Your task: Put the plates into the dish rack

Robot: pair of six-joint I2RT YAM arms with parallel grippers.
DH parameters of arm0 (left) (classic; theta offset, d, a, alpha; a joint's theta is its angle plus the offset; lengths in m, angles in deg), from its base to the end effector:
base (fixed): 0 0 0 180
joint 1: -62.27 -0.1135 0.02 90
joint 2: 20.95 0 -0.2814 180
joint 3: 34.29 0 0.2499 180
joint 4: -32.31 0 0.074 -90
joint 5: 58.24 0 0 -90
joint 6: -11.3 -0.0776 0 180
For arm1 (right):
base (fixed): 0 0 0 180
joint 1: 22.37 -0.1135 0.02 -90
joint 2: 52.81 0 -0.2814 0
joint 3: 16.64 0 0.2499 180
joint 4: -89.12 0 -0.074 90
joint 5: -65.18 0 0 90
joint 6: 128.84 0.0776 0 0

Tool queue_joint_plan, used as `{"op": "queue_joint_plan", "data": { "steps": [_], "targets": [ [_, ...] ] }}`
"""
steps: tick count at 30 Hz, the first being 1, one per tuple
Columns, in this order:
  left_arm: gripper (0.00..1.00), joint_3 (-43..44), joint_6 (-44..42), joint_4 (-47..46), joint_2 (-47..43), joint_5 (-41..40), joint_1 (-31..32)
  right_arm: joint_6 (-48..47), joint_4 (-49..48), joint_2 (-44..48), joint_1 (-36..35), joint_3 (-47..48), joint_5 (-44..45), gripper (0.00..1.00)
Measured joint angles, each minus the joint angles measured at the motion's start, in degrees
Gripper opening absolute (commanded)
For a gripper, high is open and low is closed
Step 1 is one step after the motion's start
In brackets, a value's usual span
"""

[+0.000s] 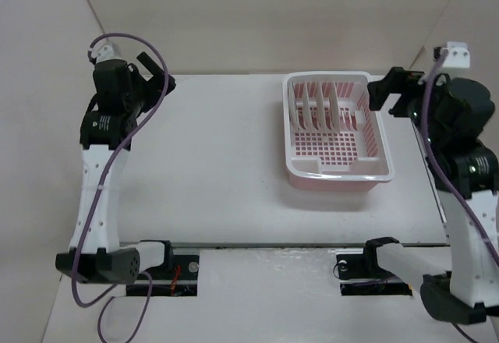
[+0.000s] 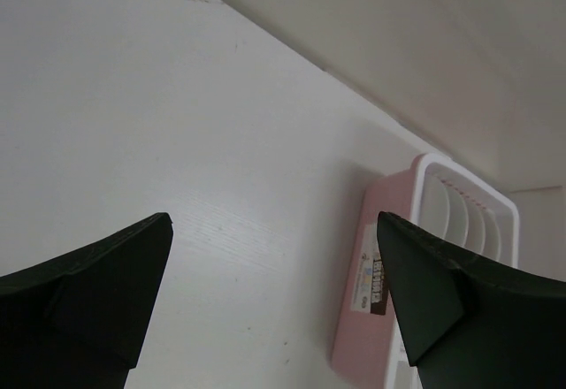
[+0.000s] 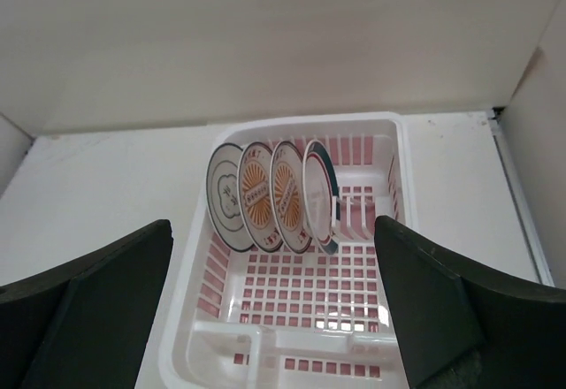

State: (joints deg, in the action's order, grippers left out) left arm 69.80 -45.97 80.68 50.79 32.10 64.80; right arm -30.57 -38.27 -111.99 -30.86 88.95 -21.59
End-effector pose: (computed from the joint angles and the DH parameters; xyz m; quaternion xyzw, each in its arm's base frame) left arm 0.2884 -0.0132 0.4726 -0.2064 0.7716 -0.1845 0.5727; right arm 0.1972 0.0250 0.5198 0.0174 0.7441 0.0765 0.6635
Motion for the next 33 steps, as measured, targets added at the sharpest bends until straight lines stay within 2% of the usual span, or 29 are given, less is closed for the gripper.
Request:
{"op": "queue_joint_plan", "data": {
  "steps": [5,12,21,33],
  "targets": [
    [1.00,-1.6,3.4,2.1,-7.5,0.1,0.7,2.2,1.7,12.1,-0.2,-2.5,2.4,1.00],
    [1.00,-11.3,6.0,4.4,-15.2,1.4,1.7,4.0,8.2,23.2,-0.2,-3.1,4.5,1.00],
    [1.00,-12.1,6.6,7.4,-21.0,-4.6,4.3,4.2,19.0,25.8,-0.2,-1.2,7.0,1.00],
    [1.00,-9.4,7.8,9.3,-22.3,-11.0,4.9,4.5,21.4,25.8,-0.2,1.2,8.5,1.00]
  ]
}}
